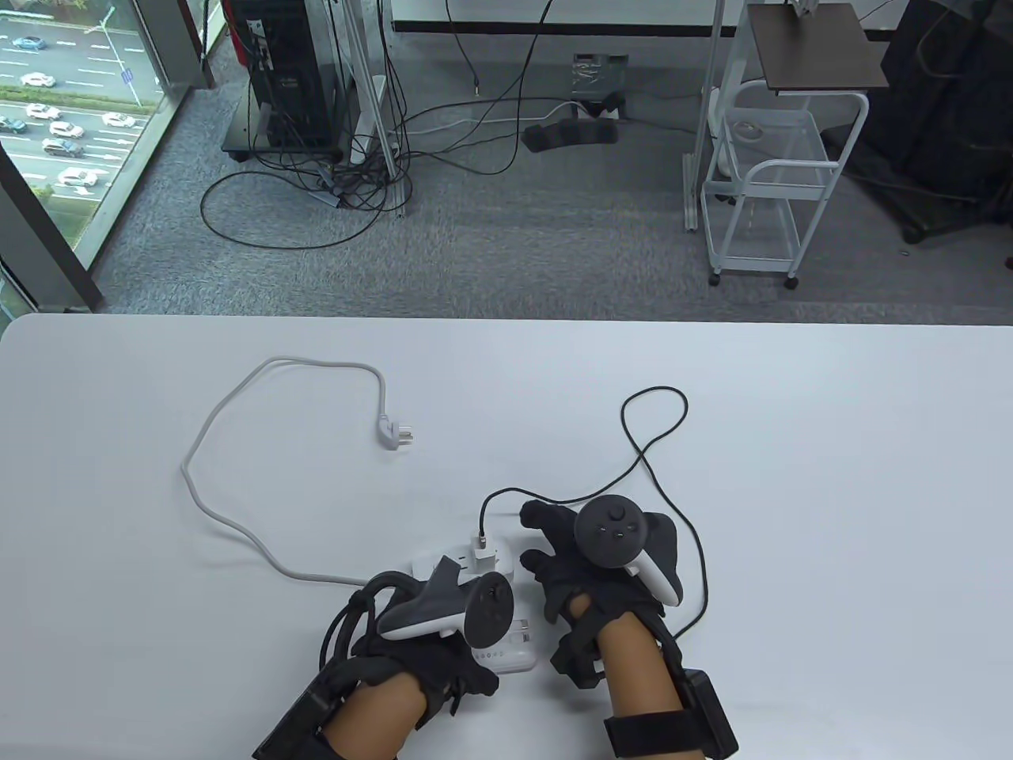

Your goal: Charge the battery pack

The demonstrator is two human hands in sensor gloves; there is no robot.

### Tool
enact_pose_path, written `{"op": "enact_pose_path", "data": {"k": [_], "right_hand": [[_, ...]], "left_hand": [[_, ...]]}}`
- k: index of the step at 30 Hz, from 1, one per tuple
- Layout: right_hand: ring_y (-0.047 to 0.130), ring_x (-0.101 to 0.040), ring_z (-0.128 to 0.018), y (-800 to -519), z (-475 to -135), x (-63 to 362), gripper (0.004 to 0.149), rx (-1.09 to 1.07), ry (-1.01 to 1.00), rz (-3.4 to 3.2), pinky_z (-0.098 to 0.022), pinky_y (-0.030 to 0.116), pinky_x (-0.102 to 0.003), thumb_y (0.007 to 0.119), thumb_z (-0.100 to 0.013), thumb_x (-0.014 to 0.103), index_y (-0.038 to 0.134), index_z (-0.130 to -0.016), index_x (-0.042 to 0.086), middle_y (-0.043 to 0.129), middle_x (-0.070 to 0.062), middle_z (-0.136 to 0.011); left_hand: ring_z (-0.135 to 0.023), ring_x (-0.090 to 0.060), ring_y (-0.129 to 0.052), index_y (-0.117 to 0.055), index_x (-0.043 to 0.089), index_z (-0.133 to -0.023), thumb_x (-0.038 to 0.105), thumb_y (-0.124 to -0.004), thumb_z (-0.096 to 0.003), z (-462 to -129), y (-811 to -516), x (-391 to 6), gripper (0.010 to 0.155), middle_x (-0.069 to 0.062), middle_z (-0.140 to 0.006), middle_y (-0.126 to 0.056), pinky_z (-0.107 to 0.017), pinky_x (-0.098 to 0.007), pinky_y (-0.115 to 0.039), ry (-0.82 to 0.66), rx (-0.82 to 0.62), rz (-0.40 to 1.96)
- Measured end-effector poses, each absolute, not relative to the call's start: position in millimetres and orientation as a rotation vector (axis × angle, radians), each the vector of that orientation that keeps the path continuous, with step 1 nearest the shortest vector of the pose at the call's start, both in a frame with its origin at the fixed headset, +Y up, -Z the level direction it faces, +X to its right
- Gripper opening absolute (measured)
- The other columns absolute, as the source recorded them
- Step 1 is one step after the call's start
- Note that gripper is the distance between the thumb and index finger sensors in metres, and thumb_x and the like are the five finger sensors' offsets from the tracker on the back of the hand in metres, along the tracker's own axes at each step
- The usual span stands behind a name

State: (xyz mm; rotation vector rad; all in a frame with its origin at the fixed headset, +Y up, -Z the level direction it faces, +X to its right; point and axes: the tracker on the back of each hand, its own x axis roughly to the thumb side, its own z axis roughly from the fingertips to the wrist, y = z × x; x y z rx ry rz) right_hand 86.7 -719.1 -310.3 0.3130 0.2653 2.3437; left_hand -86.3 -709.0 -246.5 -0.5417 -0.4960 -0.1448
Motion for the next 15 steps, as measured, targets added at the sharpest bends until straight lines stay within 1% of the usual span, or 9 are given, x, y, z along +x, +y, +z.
{"op": "enact_pose_path", "data": {"k": [4,7,10,15], "right_hand": [[0.071,-0.057,-0.092,-718.6,-310.0,88.2,0.064,0.305,0.261,2.341,-0.065,0.046,-0.076,0.080,-0.044,0.025,0.054,-0.102,0.018,0.059,-0.024,-0.107],[0.071,-0.057,-0.092,-718.3,-309.5,88.6,0.064,0.304,0.260,2.343,-0.065,0.046,-0.076,0.080,-0.044,0.025,0.054,-0.102,0.018,0.059,-0.024,-0.107],[0.071,-0.057,-0.091,-718.4,-309.3,89.0,0.063,0.305,0.257,2.345,-0.065,0.046,-0.076,0.080,-0.044,0.025,0.054,-0.102,0.018,0.059,-0.024,-0.107],[0.070,-0.058,-0.092,-716.8,-307.7,89.3,0.063,0.307,0.239,2.367,-0.065,0.046,-0.076,0.080,-0.044,0.025,0.054,-0.102,0.018,0.059,-0.024,-0.107]], "left_hand": [[-0.093,-0.032,-0.079,-0.051,0.017,-0.112,0.066,-0.085,-0.0444,-247.3,-719.8,-80.6,0.090,-0.011,-0.109,-0.065,-0.070,-0.060,-0.061,-0.496,-0.537,-0.194],[-0.091,-0.032,-0.080,-0.050,0.015,-0.111,0.064,-0.087,-0.0442,-246.8,-726.0,-75.7,0.091,-0.011,-0.107,-0.067,-0.069,-0.057,-0.065,-0.496,-0.495,-0.239],[-0.090,-0.031,-0.082,-0.049,0.014,-0.111,0.064,-0.088,-0.0423,-245.5,-730.2,-70.0,0.094,-0.012,-0.107,-0.068,-0.068,-0.055,-0.069,-0.499,-0.464,-0.322],[-0.086,-0.028,-0.088,-0.054,0.015,-0.111,0.067,-0.090,-0.0360,-249.2,-732.8,-68.4,0.098,-0.009,-0.104,-0.074,-0.065,-0.049,-0.077,-0.511,-0.415,-0.364]]}}
